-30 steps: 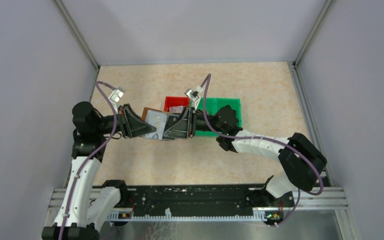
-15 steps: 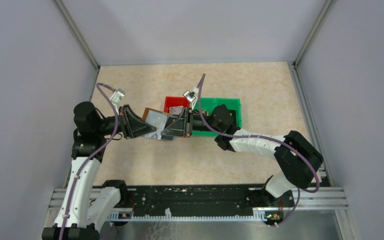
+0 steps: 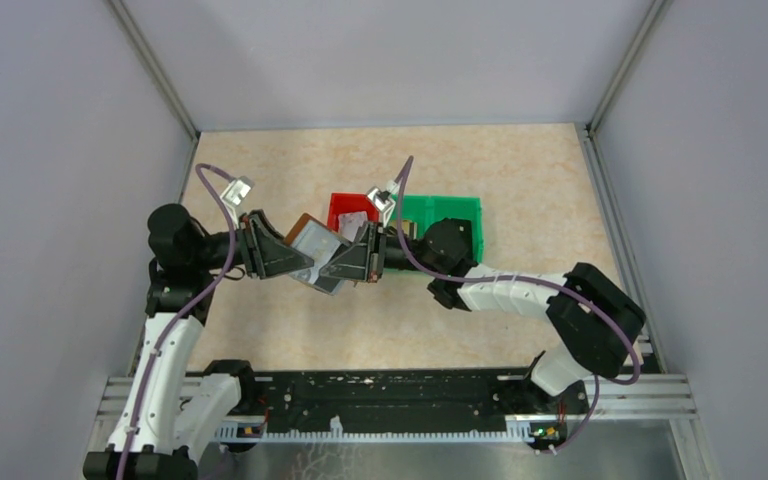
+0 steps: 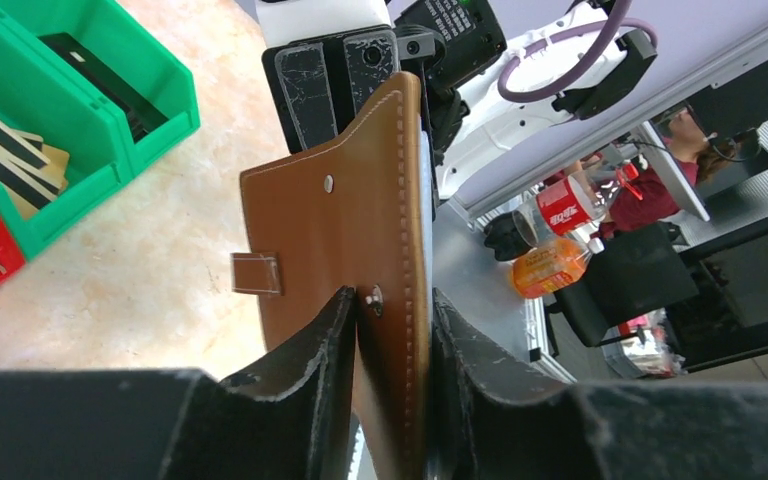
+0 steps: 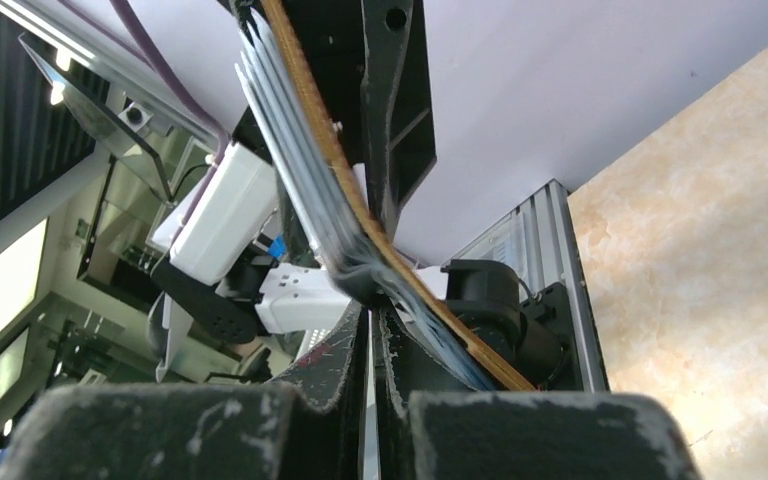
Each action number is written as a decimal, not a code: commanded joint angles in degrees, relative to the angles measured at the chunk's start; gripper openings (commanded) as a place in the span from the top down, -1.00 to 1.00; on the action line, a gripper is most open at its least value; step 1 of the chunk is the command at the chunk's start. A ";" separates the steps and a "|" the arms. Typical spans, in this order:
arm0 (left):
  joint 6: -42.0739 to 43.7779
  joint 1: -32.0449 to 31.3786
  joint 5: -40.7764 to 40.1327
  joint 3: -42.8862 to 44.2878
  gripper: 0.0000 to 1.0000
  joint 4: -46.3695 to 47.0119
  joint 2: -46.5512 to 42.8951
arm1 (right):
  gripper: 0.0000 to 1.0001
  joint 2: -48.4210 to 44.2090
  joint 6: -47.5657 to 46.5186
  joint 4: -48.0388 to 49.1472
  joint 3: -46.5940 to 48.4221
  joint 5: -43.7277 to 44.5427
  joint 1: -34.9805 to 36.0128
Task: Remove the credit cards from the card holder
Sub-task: Remove the credit card from the card holder, then place the credit card in the storage box, then remove the credit card from the card holder.
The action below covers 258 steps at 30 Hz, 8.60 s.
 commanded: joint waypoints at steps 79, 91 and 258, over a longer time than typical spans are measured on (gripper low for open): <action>-3.17 -0.38 -0.97 0.46 0.51 4.24 -2.19 | 0.28 1.96 7.34 21.74 -2.37 1.26 0.11; -1.26 -0.38 1.55 0.90 0.46 3.65 -2.91 | 0.49 4.92 8.71 20.79 0.69 0.88 0.16; -10.02 -0.38 -16.53 4.95 1.00 17.77 -6.27 | -0.91 -21.44 -10.10 10.21 -12.60 12.74 -1.45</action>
